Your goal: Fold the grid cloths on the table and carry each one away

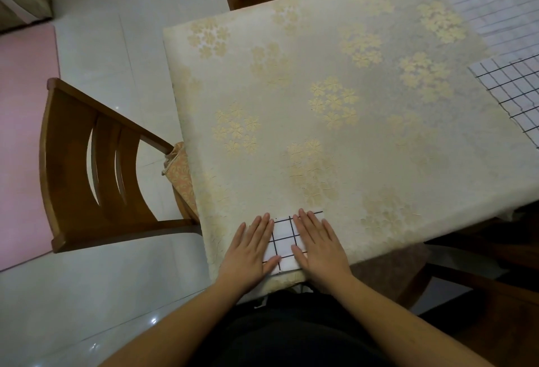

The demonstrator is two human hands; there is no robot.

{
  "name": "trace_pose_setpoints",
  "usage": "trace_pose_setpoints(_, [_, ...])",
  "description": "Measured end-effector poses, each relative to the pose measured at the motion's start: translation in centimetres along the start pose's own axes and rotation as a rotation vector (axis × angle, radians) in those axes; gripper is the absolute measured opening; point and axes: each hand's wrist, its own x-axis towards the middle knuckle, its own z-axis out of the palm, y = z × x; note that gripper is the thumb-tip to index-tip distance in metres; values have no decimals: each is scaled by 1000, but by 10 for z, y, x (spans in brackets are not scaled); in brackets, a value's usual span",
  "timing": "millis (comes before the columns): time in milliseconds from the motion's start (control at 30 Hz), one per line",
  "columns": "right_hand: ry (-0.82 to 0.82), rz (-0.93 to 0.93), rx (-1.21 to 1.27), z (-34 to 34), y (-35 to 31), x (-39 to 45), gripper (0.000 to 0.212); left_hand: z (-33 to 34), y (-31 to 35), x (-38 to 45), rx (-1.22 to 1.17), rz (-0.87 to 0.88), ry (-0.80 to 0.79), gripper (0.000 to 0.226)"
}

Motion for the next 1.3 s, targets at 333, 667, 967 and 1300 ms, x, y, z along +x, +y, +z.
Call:
trace_pose_setpoints(333, [6, 46, -28, -11, 49, -4, 75, -9, -25, -17, 44, -40, -77, 103])
trace_pose_setpoints(667, [42, 152, 192, -40, 22, -3, 62, -46, -15, -26, -206, -361, 48, 72])
trace_pose_setpoints(967, [-56, 75, 335, -68, -52, -24, 60, -65, -43, -111, -125, -378, 88, 65])
trace_pose_setpoints(1300, [-3, -129, 121, -68, -203, -54, 52, -62, -117, -224, 15, -489, 164, 64])
